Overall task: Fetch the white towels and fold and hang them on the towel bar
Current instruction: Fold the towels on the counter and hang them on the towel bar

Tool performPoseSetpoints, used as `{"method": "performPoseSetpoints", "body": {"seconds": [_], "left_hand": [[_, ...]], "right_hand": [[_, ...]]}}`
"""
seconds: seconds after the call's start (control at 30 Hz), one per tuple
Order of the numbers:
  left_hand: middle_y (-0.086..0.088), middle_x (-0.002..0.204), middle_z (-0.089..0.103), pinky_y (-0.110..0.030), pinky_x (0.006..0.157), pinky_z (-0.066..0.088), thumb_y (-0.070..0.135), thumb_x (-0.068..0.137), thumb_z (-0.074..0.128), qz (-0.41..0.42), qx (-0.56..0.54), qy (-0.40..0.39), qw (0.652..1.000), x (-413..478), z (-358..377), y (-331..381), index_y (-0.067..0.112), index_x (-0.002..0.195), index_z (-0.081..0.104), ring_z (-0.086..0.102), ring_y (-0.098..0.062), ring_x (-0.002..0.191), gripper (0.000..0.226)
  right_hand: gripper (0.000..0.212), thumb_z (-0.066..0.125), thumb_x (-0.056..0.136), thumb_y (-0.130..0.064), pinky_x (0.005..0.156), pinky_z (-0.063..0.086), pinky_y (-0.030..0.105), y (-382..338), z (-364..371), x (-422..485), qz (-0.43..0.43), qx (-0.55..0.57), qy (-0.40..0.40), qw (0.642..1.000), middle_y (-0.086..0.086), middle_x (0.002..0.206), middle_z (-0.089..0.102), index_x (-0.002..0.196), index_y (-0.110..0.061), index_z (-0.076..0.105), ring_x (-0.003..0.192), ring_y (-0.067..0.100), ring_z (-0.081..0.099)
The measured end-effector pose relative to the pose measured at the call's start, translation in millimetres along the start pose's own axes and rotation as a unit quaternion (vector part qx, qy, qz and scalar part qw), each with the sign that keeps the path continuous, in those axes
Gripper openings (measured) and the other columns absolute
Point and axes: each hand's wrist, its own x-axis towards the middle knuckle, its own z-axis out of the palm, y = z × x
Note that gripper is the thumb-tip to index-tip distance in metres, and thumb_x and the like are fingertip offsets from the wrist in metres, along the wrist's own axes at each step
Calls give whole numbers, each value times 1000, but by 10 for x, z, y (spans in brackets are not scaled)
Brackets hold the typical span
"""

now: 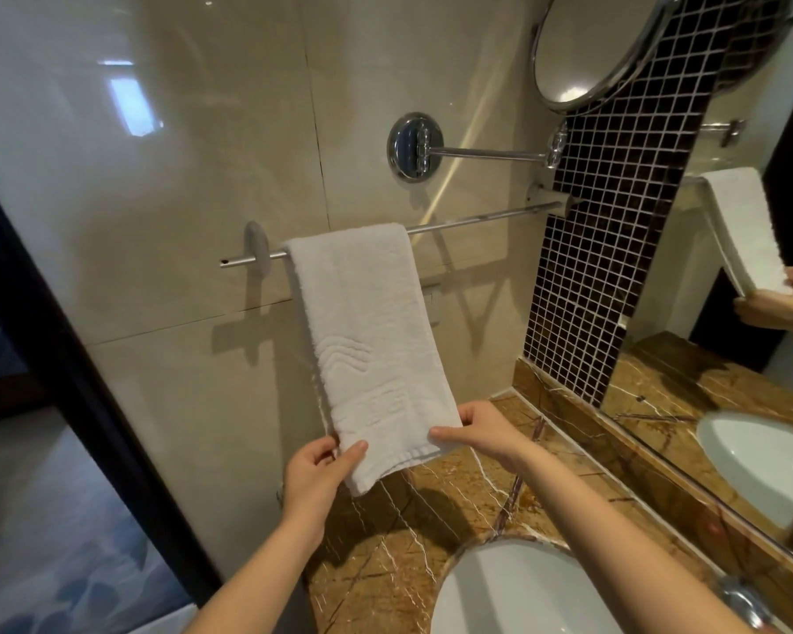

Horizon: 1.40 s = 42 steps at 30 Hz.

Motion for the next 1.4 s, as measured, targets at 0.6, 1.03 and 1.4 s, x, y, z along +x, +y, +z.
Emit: {"method": "performPoseSetpoints", "body": {"seconds": [0.6, 1.03, 1.4], "left_hand": [[-5, 91, 72, -26, 69, 52, 11, 79, 74, -41, -51, 14, 998, -10, -25, -107, 5, 106, 68, 66, -17, 81, 28], [-3, 87, 71, -23, 63, 51, 14, 76, 77, -53, -80, 32, 995, -8, -33, -117, 6, 107, 67, 65, -13, 74, 34], [-8, 96, 71, -34, 81, 54, 9, 72, 80, -40, -45, 30, 998, 109, -20, -16, 9, 107, 65, 67, -22, 89, 37]], "right_hand": [[31, 75, 78, -26, 75, 56, 28, 170, 148, 12, 14, 148, 104, 983, 12, 75, 65, 77, 3, 63, 71, 16, 65], [6, 70, 81, -3, 88, 55, 40, 350, 515, -16, 84, 357, 209, 907, 19, 95, 69, 82, 2, 67, 87, 28, 65], [20, 67, 80, 1, 74, 54, 33, 493, 548, -3, 95, 349, 218, 906, 13, 78, 57, 66, -5, 55, 77, 24, 55]]}}
